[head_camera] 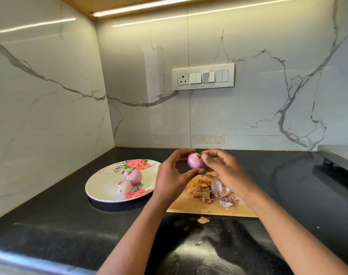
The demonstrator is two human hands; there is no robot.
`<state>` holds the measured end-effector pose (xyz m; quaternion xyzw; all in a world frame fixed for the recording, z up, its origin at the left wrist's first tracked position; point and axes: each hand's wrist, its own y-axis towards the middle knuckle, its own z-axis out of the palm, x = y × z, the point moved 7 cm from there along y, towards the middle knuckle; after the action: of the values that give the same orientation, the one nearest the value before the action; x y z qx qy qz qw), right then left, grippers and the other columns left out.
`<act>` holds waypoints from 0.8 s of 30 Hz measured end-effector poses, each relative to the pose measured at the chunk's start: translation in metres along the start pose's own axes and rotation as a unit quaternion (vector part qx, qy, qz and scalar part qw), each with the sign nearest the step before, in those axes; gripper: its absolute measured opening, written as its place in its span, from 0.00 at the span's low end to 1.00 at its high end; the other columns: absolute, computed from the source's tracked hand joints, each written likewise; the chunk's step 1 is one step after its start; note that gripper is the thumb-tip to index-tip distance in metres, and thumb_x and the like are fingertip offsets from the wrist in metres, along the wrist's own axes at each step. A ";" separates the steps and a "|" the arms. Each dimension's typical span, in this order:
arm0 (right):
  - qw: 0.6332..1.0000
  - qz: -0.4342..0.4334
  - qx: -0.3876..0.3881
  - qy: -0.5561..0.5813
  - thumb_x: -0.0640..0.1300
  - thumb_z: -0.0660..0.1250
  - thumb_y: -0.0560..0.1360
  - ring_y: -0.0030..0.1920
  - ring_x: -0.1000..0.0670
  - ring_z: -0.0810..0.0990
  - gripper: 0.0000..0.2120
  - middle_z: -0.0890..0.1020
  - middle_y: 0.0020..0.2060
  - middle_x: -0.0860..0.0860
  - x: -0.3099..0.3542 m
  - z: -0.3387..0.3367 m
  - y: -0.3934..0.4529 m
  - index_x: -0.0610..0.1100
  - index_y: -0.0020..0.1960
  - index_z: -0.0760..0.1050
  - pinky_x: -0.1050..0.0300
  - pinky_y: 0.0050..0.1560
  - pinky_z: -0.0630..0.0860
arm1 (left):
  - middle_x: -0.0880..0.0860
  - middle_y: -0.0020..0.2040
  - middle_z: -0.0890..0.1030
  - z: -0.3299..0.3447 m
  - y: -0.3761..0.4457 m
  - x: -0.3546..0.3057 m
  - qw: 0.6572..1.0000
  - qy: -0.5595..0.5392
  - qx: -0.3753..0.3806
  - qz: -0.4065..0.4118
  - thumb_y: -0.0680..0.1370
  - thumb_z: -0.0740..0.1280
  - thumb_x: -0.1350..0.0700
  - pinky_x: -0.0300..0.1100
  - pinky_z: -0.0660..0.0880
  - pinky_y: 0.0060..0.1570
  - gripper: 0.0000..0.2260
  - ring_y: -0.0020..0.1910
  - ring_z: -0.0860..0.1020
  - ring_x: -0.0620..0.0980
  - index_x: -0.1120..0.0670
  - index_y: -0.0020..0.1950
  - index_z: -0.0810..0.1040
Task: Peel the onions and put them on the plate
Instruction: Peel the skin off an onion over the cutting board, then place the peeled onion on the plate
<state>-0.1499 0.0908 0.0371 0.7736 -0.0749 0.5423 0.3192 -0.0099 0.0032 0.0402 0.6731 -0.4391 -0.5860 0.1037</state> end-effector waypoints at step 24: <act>0.986 -0.080 0.074 -0.124 0.46 0.75 0.74 0.52 0.58 0.83 0.17 0.85 0.53 0.58 0.047 0.130 0.026 0.54 0.61 0.81 0.60 0.56 0.78 | 0.40 0.47 0.82 -0.187 -0.025 0.047 0.979 0.149 -0.072 -0.118 0.80 0.70 0.56 0.26 0.71 0.43 0.06 0.46 0.80 0.36 0.47 0.55 0.81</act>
<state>-0.0405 0.0066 0.0625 0.8596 -0.0116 0.4192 0.2920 0.1629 -0.0852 0.0459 0.7910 -0.2925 -0.5170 0.1465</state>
